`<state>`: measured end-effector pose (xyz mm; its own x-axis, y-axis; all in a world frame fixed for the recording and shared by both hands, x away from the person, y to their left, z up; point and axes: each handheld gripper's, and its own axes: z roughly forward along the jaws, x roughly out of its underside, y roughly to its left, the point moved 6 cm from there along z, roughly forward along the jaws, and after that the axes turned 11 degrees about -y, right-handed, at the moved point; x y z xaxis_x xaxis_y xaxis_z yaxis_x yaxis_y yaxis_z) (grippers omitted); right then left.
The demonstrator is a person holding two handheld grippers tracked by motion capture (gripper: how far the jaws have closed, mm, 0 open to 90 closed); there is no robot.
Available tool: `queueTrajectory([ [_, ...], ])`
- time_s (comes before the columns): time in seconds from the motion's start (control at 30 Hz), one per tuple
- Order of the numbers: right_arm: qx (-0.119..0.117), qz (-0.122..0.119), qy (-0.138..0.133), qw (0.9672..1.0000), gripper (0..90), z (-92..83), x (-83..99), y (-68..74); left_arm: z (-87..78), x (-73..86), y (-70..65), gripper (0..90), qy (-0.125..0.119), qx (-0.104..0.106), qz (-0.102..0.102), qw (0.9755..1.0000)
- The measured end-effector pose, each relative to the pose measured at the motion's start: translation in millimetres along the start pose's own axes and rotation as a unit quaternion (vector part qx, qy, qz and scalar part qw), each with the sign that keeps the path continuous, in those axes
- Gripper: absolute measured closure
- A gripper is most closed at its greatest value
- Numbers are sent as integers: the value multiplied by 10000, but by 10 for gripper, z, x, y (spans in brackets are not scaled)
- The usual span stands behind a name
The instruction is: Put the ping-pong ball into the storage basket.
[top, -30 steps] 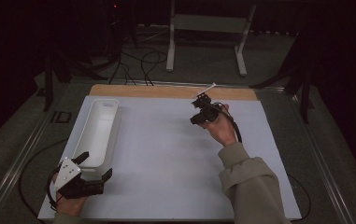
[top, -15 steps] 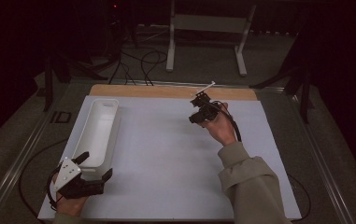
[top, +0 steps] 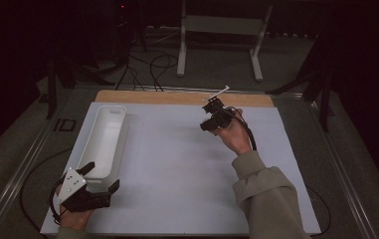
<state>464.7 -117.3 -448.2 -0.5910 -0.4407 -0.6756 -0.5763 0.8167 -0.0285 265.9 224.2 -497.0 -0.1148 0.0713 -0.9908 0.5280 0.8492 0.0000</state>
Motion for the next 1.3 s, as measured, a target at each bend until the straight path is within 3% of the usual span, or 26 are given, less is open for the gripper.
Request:
queueTrajectory([
  [1.3, -272, -254, -241, 9990, 510, -83, -165, 262, -3, -1, 2, 0, -1, -8, 11, 10000],
])
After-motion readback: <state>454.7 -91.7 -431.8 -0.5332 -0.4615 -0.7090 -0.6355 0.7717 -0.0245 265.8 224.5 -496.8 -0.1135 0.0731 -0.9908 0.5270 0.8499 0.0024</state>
